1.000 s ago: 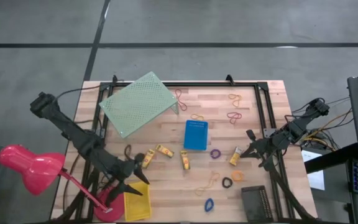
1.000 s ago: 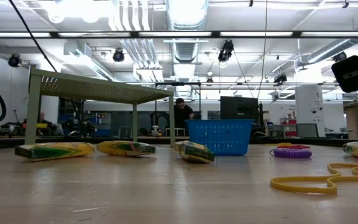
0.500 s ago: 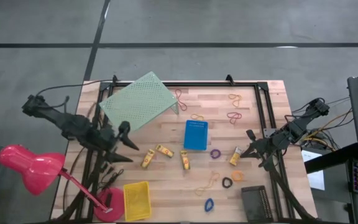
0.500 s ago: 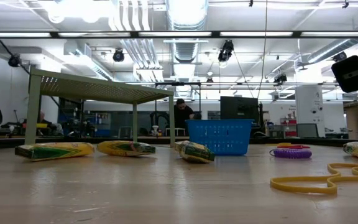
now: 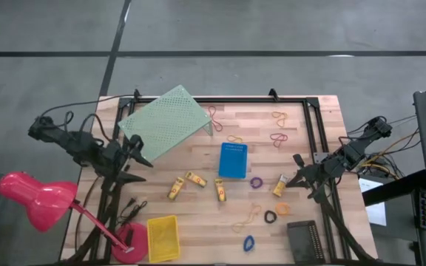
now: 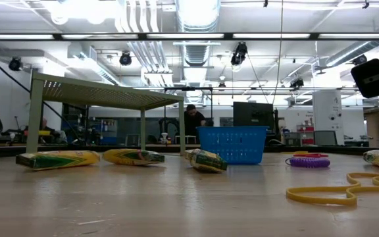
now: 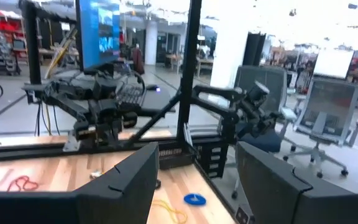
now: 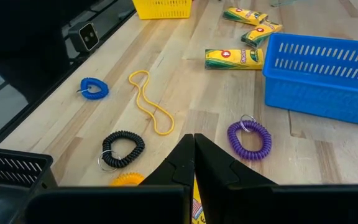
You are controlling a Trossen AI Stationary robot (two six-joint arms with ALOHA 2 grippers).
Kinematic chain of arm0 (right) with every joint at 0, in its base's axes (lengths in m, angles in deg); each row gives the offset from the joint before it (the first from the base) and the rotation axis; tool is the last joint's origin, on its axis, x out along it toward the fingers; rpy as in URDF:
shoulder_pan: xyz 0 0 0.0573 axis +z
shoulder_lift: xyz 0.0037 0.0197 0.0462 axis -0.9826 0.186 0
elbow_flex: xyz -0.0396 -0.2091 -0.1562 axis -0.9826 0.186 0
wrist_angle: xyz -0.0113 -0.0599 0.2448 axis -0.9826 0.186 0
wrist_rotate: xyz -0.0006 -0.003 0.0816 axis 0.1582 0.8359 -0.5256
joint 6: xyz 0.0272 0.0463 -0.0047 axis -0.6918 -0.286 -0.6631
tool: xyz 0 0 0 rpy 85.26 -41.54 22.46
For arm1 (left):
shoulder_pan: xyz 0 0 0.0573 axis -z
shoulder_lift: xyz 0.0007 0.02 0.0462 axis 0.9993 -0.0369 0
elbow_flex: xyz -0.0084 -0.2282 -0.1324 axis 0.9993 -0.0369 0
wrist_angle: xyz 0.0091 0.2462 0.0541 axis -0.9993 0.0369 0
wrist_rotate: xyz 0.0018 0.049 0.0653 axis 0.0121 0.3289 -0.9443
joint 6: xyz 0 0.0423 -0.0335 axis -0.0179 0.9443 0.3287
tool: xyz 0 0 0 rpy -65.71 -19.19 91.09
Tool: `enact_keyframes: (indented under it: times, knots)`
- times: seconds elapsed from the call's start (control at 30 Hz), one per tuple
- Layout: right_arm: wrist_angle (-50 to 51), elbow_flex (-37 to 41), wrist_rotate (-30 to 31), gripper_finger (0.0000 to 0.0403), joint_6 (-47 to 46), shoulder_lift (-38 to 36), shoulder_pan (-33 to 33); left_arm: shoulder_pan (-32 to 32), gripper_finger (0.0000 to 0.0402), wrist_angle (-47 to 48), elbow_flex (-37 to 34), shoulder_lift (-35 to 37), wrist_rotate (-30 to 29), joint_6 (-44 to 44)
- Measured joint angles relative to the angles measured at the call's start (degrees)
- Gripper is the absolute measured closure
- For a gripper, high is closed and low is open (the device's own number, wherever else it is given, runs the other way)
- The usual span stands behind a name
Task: Pick & Place Office Desk Supplies
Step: Put the yellow rubber band into the yellow basket
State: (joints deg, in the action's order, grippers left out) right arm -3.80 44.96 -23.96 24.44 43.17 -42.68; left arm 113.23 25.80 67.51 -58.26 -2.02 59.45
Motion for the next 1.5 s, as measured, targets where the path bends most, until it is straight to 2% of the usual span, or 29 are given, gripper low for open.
enact_keyframes:
  times: [0.47,0.93,1.5]
  knots:
    - [0.0,0.0,0.0,0.0394,0.0,0.0,0.0,0.0,0.0183,1.5,0.0,0.8,-0.6,-2.1]
    - [0.0,0.0,0.0,0.0394,0.0,0.0,0.0,0.1,0.0181,6.9,-0.1,0.3,-0.6,-2.7]
    - [-0.1,0.0,0.1,0.0394,0.0,0.0,0.0,0.0,0.018,6.9,-0.8,0.3,-0.6,-2.8]
